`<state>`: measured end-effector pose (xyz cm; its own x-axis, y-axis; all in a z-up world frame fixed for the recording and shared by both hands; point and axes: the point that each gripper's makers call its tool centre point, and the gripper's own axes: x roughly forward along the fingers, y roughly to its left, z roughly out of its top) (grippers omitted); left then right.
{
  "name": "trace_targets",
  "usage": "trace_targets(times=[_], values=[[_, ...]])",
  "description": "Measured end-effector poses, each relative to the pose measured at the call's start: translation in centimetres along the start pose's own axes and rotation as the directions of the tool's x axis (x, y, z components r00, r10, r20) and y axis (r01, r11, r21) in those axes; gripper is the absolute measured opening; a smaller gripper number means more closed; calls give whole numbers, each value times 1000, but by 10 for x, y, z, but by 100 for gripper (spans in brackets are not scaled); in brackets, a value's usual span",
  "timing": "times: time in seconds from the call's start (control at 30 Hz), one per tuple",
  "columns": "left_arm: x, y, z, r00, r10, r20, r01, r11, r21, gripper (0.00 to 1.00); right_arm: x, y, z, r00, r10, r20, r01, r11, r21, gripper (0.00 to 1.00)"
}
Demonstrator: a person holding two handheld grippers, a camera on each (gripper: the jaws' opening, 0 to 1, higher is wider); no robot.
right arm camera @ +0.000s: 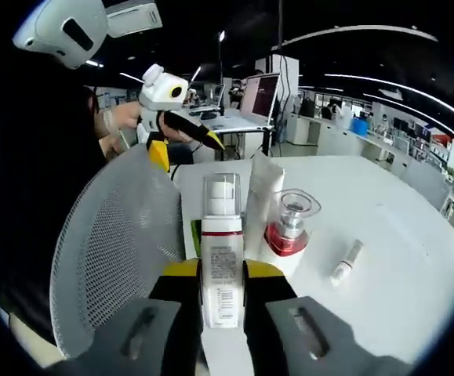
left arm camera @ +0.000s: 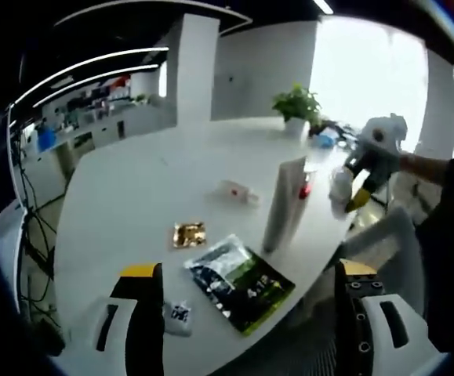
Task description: Arrange the skincare products in the storage area until every visible bottle or jar stands upright without overlapping.
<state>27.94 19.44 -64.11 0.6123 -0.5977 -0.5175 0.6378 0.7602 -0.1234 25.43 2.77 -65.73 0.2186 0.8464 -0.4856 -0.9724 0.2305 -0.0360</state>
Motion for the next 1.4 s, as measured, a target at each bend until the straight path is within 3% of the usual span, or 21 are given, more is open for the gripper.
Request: trace_targets(times=[0.1, 0.27, 0.3, 0.47, 0.6, 0.8, 0.9, 1.0, 1.13, 1.23, 1.27, 1.3, 1.37, 1.4], values=[[0, -2, 6, 1000, 0, 29, -1, 1000, 9, 87, 9, 5, 1, 1000, 0, 27, -1, 1000, 16, 18], [0, -16, 12, 997, -59, 48, 58, 998, 20, 74, 18, 7, 7, 998, -6, 70, 3, 999, 36, 18], [1, -26, 15, 992, -111, 58, 109, 994, 31, 73, 20, 9, 10, 996, -4, 84, 1, 999, 40, 18], [2, -50, 19, 972, -224, 70, 217, 971, 98, 51, 30, 9, 19, 993, 4, 120, -9, 999, 44, 18], [9, -62, 27, 957, -275, 96, 265, 958, 105, 49, 37, 14, 27, 990, 29, 139, -35, 999, 37, 18], [13, -83, 42, 904, -391, 171, 371, 918, 137, 38, 44, 24, 37, 982, 77, 175, -83, 996, 27, 18], [15, -89, 45, 890, -421, 173, 391, 902, 181, 34, 47, 29, 38, 978, 92, 186, -98, 995, 28, 18], [13, -99, 49, 861, -472, 187, 434, 875, 214, 33, 48, 34, 40, 973, 111, 204, -120, 992, 32, 18], [19, -102, 47, 849, -501, 169, 457, 856, 241, 23, 50, 37, 42, 962, 127, 240, -145, 988, 55, 18], [22, -110, 50, 815, -553, 174, 500, 822, 273, 24, 49, 39, 46, 947, 149, 284, -173, 983, 64, 18], [22, -110, 50, 812, -558, 170, 504, 819, 274, 23, 48, 39, 46, 946, 150, 286, -175, 983, 64, 18], [22, -113, 49, 799, -585, 141, 531, 796, 290, 21, 48, 38, 45, 945, 150, 290, -176, 982, 65, 18], [27, -113, 49, 802, -586, 118, 536, 792, 293, 20, 49, 36, 43, 946, 148, 290, -177, 981, 76, 18], [28, -114, 49, 796, -595, 108, 545, 784, 298, 19, 50, 36, 42, 946, 150, 287, -180, 981, 79, 18]])
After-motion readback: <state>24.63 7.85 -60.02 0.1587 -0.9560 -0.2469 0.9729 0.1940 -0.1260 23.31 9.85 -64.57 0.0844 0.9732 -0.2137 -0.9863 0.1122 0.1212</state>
